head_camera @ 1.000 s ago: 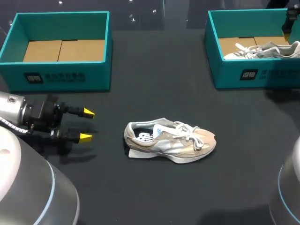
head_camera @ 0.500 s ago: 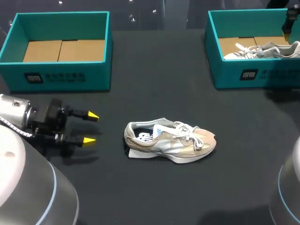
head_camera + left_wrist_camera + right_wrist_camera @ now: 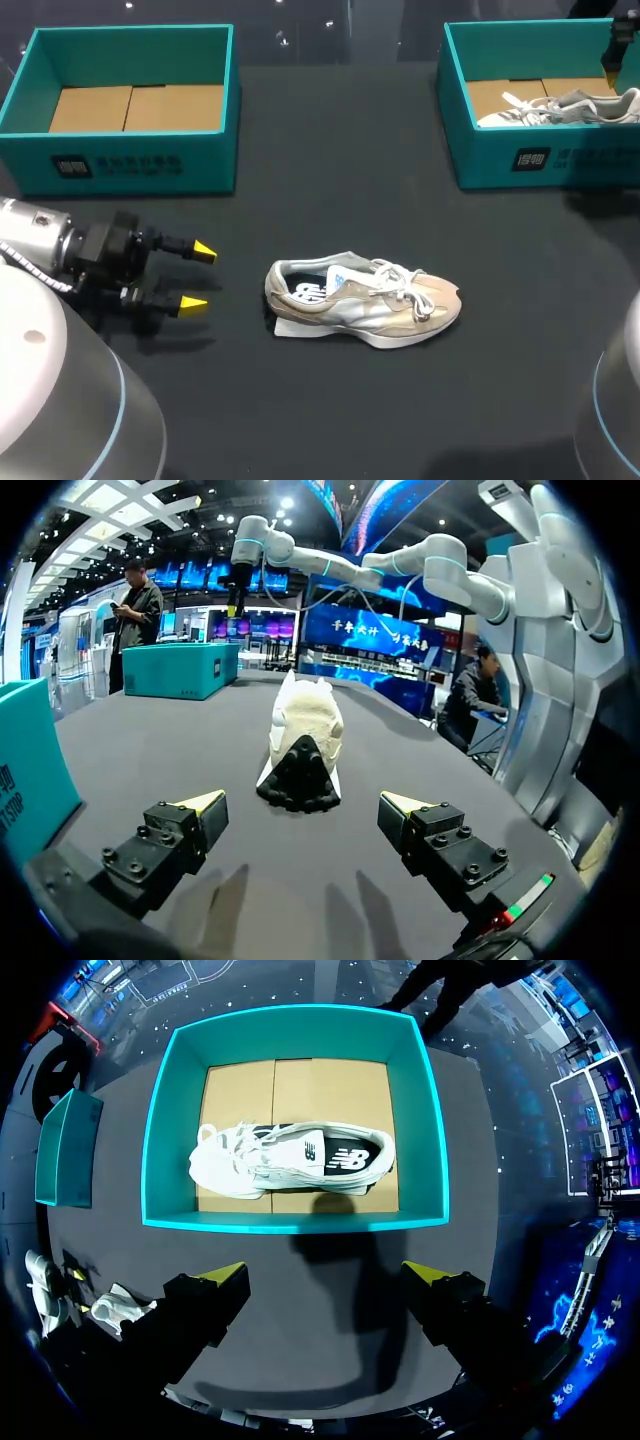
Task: Take the shoe out of the shoebox, open the shoe tongue, remove and reinsert the insole, then place the shoe into the shoebox
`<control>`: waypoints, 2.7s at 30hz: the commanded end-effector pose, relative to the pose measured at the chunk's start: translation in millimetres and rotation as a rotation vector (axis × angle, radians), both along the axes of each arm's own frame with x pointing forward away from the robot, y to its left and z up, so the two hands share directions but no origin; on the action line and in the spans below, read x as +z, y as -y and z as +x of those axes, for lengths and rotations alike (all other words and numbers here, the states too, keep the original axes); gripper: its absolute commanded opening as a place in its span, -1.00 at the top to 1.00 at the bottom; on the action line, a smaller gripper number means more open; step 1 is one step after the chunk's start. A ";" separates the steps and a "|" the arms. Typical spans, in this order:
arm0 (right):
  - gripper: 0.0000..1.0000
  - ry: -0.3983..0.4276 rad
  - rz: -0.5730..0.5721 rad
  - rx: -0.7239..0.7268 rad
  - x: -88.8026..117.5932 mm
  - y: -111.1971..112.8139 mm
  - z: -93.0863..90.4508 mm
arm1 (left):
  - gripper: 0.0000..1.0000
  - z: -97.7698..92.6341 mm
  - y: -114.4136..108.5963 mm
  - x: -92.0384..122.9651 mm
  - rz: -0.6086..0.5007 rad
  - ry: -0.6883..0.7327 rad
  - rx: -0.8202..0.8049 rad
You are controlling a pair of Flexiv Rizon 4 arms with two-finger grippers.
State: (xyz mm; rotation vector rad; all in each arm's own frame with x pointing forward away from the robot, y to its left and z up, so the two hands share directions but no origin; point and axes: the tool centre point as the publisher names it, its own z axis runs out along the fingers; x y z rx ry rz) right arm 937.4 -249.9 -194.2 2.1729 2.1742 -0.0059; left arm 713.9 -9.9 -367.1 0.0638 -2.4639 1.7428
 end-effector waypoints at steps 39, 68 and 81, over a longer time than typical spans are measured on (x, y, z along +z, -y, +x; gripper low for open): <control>-1.00 0.000 -0.001 -0.001 0.2 -0.2 -0.3 | -1.00 -3.3 73.2 -32.4 -0.036 0.046 0.040; -1.00 0.000 -0.001 -0.001 0.2 -0.2 -0.3 | -1.00 -9.6 101.3 -39.1 -0.050 0.063 0.042; -1.00 0.000 -0.001 -0.001 0.2 -0.2 -0.3 | -1.00 -11.8 114.2 -40.6 -0.062 0.077 0.036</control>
